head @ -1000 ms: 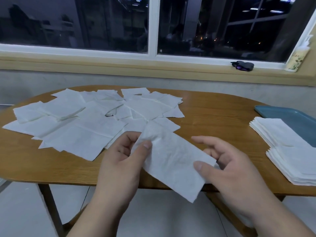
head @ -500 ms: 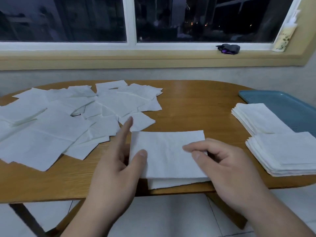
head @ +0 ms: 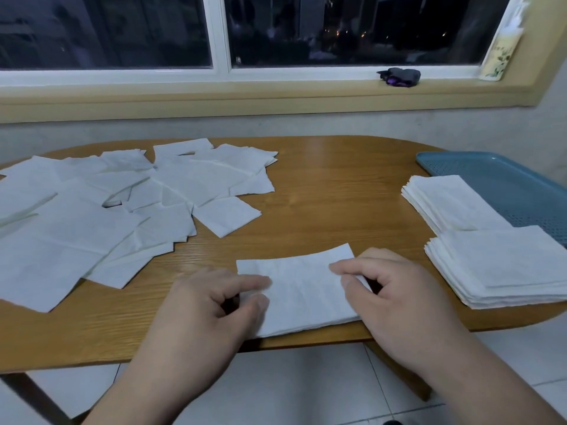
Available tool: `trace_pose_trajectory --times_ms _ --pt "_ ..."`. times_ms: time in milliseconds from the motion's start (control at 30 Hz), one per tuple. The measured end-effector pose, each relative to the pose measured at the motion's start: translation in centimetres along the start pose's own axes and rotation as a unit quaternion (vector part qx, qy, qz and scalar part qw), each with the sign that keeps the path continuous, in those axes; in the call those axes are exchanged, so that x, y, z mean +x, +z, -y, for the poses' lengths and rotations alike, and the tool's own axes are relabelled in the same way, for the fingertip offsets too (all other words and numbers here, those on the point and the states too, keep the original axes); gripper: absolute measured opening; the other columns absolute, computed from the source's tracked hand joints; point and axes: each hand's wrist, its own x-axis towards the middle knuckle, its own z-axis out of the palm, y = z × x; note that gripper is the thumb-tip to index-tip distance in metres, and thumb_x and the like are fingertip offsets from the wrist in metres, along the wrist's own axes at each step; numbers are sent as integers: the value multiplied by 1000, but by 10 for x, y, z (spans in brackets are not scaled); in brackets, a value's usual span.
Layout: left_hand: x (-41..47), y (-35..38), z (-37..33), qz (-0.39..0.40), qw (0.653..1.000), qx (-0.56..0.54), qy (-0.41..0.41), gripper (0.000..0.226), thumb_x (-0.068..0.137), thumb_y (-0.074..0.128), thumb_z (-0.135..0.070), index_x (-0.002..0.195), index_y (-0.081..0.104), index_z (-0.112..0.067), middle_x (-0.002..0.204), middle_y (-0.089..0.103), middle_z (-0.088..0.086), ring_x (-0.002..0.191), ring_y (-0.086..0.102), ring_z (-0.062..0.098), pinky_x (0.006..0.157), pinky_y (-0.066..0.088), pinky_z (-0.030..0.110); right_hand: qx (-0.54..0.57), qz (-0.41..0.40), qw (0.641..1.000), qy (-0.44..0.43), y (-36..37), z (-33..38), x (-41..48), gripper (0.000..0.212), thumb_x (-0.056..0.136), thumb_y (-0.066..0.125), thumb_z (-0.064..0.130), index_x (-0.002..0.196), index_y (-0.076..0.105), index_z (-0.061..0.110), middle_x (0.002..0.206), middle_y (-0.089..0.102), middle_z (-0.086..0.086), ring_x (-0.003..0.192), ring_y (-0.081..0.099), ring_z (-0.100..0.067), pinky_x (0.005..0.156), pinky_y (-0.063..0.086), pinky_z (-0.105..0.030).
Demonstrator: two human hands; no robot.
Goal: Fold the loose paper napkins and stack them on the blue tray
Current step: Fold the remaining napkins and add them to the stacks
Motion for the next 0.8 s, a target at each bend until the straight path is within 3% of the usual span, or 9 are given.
trace_pose_trajectory --times_ms 67,133,300,400,533,667,800 --pt "1 1 2 2 999 39 18 8 81 67 -44 83 70 -51 85 66 -22 102 53 -3 96 40 33 -47 -3 999 -13 2 -2 0 24 92 58 20 103 77 31 89 59 20 97 53 -2 72 36 -5" --pt "1 3 5 1 996 78 31 16 76 60 -46 85 69 -54 87 65 -24 103 51 -4 99 37 36 -86 -4 996 -16 5 -5 0 25 92 56 23 105 76 32 86 59 20 99 51 0 75 35 -6" --pt "1 10 14 -31 989 143 33 22 76 55 -49 88 73 -48 91 58 -24 100 47 -5 92 23 24 -154 3 988 -26 10 -4 0 26 94 57 23 110 76 31 82 56 22 102 40 2 87 31 -14" --pt "0 12 16 -56 984 169 29 19 73 59 -49 86 73 -46 81 53 -22 93 45 0 88 28 33 -172 6 985 -20 11 -1 0 28 94 55 26 113 74 34 89 52 22 97 35 1 93 32 -20" --pt "-3 11 14 -79 980 173 55 20 74 58 -52 90 68 -45 95 47 -23 97 39 8 85 40 41 -179 -11 984 -15 10 0 -1 27 90 55 31 111 70 35 97 42 23 100 35 1 92 39 -24" --pt "-5 10 19 -31 975 171 136 19 82 54 -52 92 69 -46 104 55 -31 104 44 2 87 37 31 -188 -20 981 -43 12 -2 -1 20 90 59 24 99 73 34 97 51 25 102 37 3 90 34 -23" --pt "-3 6 23 -13 973 188 135 25 82 51 -51 101 66 -46 101 57 -35 102 47 1 88 33 23 -196 -13 979 -62 16 -5 0 24 87 50 32 91 74 36 90 58 26 100 42 3 91 33 -26"
